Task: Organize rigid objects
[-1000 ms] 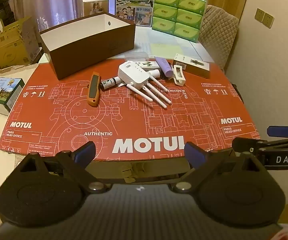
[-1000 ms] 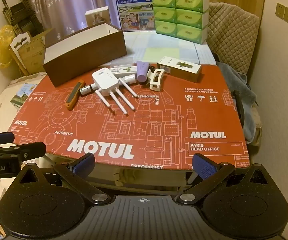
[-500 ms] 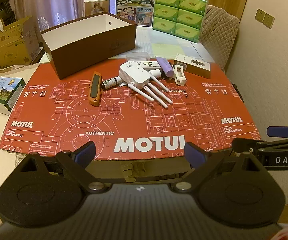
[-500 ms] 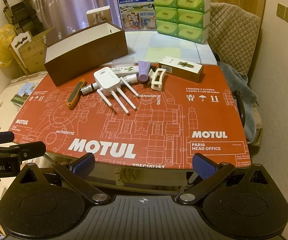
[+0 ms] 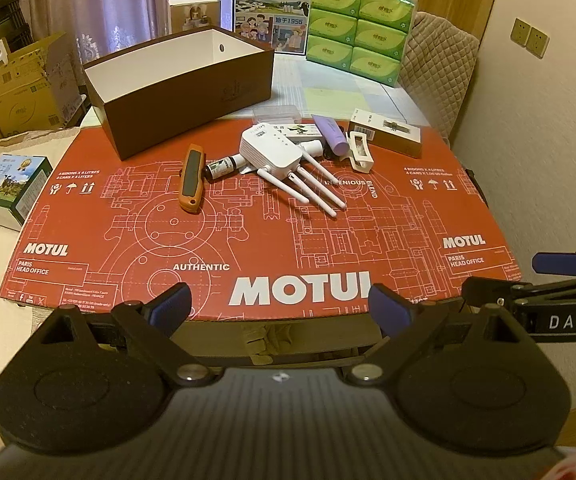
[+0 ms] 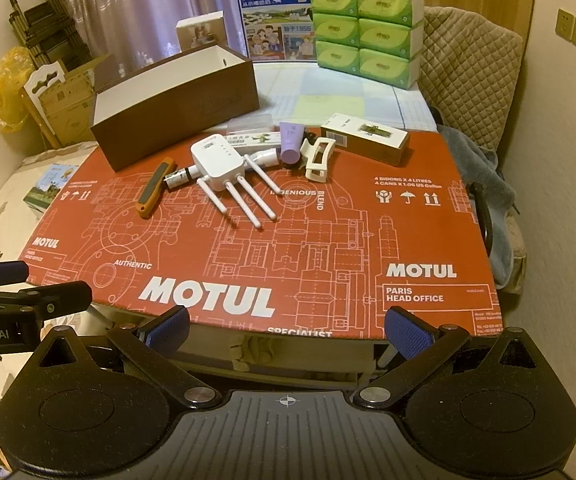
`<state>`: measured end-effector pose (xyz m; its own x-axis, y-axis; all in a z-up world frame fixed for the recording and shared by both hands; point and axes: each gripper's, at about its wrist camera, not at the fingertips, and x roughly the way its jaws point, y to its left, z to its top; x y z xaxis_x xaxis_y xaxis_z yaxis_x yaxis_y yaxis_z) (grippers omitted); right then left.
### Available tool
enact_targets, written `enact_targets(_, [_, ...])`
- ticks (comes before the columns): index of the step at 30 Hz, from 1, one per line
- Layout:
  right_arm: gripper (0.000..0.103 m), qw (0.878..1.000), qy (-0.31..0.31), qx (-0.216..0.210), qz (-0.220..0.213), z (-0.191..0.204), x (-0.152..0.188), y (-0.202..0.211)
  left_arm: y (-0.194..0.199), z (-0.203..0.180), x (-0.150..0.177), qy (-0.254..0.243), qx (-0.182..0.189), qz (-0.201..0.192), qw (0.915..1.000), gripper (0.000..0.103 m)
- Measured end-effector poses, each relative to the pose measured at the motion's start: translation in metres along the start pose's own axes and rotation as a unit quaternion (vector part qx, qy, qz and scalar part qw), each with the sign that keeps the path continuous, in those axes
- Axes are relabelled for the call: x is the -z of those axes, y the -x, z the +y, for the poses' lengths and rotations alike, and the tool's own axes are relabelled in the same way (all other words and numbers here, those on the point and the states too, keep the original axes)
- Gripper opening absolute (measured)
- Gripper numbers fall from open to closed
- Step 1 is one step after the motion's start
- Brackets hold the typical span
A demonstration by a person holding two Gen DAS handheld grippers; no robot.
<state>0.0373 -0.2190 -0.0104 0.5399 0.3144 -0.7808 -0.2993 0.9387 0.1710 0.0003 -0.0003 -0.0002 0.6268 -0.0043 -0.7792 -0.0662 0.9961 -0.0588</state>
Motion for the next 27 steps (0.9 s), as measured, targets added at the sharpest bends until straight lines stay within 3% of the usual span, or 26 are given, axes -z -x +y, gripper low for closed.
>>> enact_targets(27, [0.101, 1.000, -0.001, 0.000, 0.000, 0.0010, -0.0003, -0.0014, 0.0048, 0.0079, -0.0003, 0.000, 0.000, 0.000, 1.0000, 0.094])
